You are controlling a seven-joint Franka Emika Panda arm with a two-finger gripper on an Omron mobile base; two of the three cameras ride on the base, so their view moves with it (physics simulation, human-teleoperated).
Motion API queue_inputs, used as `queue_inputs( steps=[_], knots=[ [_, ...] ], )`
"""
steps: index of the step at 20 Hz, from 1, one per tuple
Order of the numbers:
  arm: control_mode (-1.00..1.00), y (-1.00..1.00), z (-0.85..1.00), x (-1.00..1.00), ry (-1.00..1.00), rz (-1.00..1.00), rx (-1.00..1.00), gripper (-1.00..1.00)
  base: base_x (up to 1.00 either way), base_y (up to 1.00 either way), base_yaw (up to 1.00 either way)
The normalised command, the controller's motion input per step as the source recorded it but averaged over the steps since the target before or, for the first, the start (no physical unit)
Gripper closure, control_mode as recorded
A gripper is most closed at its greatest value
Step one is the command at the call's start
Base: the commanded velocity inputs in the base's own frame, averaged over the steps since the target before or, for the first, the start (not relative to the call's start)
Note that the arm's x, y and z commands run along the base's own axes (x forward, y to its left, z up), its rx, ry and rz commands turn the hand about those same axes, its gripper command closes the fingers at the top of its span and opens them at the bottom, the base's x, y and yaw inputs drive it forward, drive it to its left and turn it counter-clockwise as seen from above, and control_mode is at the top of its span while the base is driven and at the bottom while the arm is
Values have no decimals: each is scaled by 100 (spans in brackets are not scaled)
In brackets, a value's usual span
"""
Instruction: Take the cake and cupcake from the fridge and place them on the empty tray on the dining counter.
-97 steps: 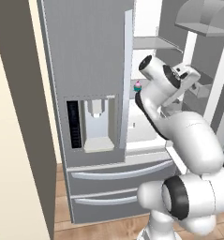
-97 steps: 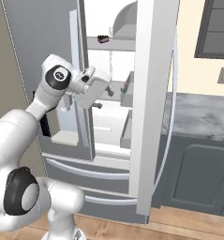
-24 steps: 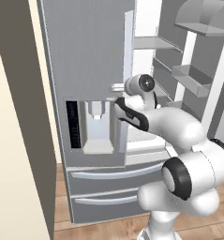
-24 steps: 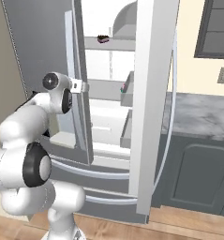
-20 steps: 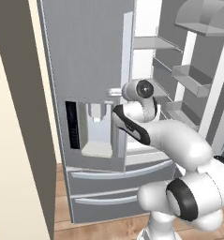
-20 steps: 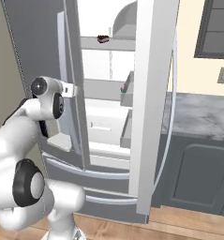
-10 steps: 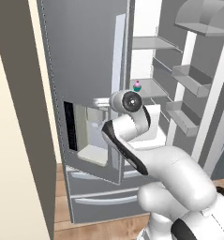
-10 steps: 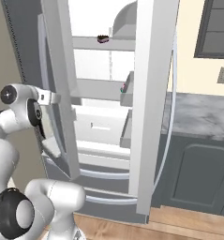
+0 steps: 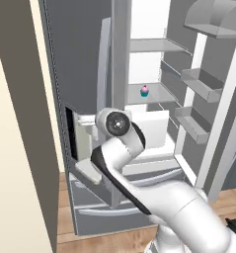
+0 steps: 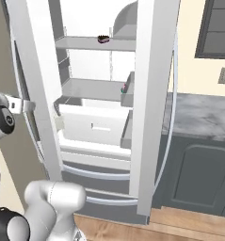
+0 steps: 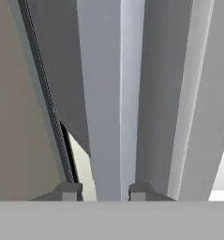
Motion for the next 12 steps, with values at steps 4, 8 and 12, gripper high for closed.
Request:
queue_inputs(
  steps=[4, 8, 12],
  knots=[
    [-100, 75, 0, -69, 0, 0, 1, 100, 0, 0, 0],
    [-100, 60, 0, -68, -3, 0, -2, -100, 0, 0, 0],
    [-100, -7, 26, -99, -17, 0, 0, -100, 0, 0, 0]
  ],
)
